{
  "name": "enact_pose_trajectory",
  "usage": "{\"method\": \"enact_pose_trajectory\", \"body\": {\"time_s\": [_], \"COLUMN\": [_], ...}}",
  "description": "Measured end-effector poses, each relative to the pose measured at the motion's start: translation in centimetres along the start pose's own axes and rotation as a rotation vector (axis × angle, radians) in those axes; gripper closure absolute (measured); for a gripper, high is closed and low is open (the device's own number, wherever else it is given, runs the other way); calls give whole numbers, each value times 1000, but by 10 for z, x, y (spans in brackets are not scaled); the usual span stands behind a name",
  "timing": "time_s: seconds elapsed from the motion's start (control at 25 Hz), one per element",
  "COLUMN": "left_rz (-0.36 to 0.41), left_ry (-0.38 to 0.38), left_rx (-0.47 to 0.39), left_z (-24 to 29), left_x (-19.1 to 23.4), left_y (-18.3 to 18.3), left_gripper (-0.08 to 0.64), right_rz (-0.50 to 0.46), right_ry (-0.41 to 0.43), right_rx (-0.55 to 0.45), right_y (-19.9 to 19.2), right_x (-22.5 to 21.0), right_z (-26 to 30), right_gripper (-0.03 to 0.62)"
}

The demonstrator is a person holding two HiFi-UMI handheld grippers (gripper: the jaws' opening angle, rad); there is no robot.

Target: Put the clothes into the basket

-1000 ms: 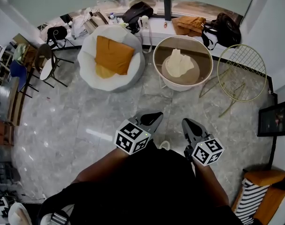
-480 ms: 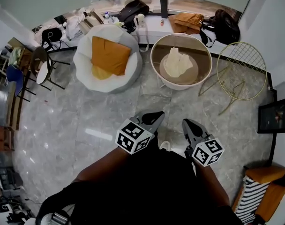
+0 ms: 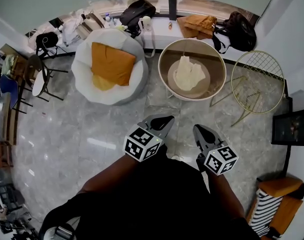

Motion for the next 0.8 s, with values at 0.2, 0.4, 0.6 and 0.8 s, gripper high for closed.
{"method": "enact_pose_trajectory", "body": {"time_s": [0.2, 0.4, 0.6, 0.8], "left_rz": [19, 35, 53, 58], "left_ry": [-15, -40, -66, -74], "left_rx": [-8, 1, -10, -13], "left_z": [12, 18, 20, 21], "left_x": [53, 98, 133, 164], "left_y": [17, 23, 27, 30], "left_gripper": [560, 560, 560, 560], "right_rz": [-15, -7, -7, -18], "right_ry": [-26, -52, -72, -86], "right_rx": [-15, -12, -13, -18], "right_y": [35, 53, 61, 76], "right_x": [-1, 1, 5, 11], "right_z": [41, 81, 116, 141], "right_gripper": [577, 577, 577, 577]}}
Point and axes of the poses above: the fingertips, and each gripper's own axes: z forward along the fingers, x to its left, y out of its top, the point moved 5 cm from there along -z, backward along the fingers, and after that the axes turned 13 degrees about z, right-handed, at the moved point
